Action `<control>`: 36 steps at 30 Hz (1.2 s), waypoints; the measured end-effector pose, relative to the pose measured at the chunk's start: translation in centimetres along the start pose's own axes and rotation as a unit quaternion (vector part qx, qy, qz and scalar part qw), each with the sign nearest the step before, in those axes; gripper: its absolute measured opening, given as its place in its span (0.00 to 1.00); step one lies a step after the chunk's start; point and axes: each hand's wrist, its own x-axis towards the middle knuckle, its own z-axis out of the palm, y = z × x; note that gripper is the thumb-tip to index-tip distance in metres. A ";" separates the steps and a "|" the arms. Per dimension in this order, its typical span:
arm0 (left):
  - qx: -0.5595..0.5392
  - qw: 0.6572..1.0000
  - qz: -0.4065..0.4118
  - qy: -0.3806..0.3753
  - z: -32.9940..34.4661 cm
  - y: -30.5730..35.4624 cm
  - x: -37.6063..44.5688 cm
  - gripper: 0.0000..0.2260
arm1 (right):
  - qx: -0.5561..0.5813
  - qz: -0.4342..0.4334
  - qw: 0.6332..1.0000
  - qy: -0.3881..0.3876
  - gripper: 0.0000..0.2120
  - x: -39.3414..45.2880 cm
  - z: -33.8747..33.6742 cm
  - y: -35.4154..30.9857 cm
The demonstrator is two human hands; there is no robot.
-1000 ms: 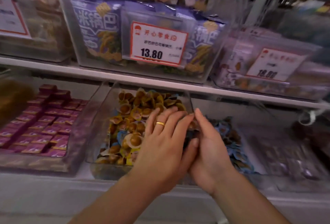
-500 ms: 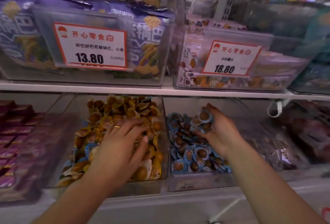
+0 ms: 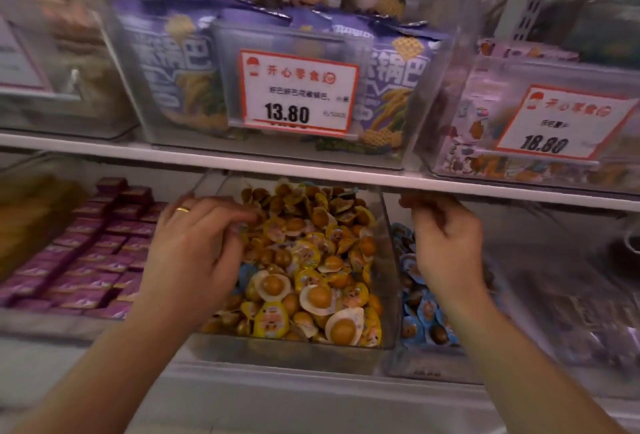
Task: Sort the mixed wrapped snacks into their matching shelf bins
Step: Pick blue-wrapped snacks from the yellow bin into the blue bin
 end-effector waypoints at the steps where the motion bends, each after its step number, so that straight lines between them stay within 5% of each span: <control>1: 0.010 1.000 -0.019 -0.014 -0.9 -0.8 -0.2 0.11 | -0.024 -0.048 0.998 -0.040 0.09 -1.0 1.0 -0.9; 3: 0.011 0.997 -0.050 -0.062 -2.3 -2.1 -0.7 0.14 | -0.083 -0.131 0.975 -0.158 0.10 -3.0 3.3 -2.4; 6: 0.013 0.984 -0.040 -0.172 -3.2 -3.4 -2.0 0.19 | -0.165 -0.190 0.888 -0.385 0.14 -5.7 7.5 -3.5; 9: 0.024 0.976 -0.020 -0.215 -3.6 -4.4 -3.2 0.21 | -0.218 -0.206 0.817 -0.493 0.15 -7.4 11.4 -3.0; 14: 0.012 0.977 -0.033 -0.208 -3.8 -4.7 -3.5 0.17 | -0.332 -0.155 0.782 -0.505 0.32 -6.1 13.9 -1.8; 23: 0.004 0.978 -0.027 -0.208 -3.8 -4.7 -3.6 0.16 | -0.437 -0.181 0.744 -0.472 0.16 -2.3 12.8 -1.6; 28: -0.008 0.979 -0.023 -0.201 -3.8 -4.6 -3.4 0.15 | -0.280 -0.235 0.802 -0.472 0.20 -5.3 12.9 -2.4; 32: -0.017 0.981 -0.028 -0.191 -3.9 -4.4 -3.5 0.15 | -0.352 -0.273 0.711 -0.544 0.26 -5.8 14.2 -1.2; 36: -0.018 0.983 -0.032 -0.182 -3.8 -4.4 -3.6 0.14 | -0.399 -0.300 0.706 -0.503 0.22 -2.5 13.0 0.1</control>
